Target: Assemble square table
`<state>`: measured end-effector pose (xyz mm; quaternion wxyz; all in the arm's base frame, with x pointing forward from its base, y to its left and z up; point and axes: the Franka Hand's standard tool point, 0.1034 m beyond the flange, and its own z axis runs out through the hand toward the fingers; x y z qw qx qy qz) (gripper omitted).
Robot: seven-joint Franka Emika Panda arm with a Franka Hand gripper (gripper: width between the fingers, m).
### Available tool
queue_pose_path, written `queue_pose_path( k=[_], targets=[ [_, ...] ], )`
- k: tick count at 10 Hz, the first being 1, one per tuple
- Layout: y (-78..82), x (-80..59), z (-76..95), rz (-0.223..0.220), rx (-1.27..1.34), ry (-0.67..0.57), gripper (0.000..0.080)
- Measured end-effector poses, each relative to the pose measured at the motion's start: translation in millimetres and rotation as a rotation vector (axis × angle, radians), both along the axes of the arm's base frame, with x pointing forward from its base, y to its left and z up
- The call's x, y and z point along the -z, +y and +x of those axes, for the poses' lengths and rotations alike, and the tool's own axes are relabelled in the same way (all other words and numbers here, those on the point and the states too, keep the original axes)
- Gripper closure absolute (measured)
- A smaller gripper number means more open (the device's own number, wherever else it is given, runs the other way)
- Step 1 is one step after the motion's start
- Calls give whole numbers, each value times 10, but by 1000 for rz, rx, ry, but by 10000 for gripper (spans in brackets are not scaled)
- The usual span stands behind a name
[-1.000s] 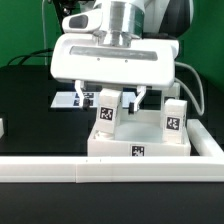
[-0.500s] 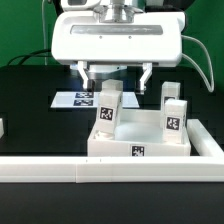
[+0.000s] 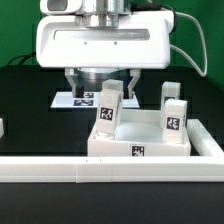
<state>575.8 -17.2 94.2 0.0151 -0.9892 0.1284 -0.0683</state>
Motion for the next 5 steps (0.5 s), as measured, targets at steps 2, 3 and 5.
queue_pose_path(
  k=[2,3,5],
  targets=[
    [38,13,-39,48,13,117,150],
    [29,28,6,39,11,97,150],
    [54,72,-29,36,7,101,150]
  ],
)
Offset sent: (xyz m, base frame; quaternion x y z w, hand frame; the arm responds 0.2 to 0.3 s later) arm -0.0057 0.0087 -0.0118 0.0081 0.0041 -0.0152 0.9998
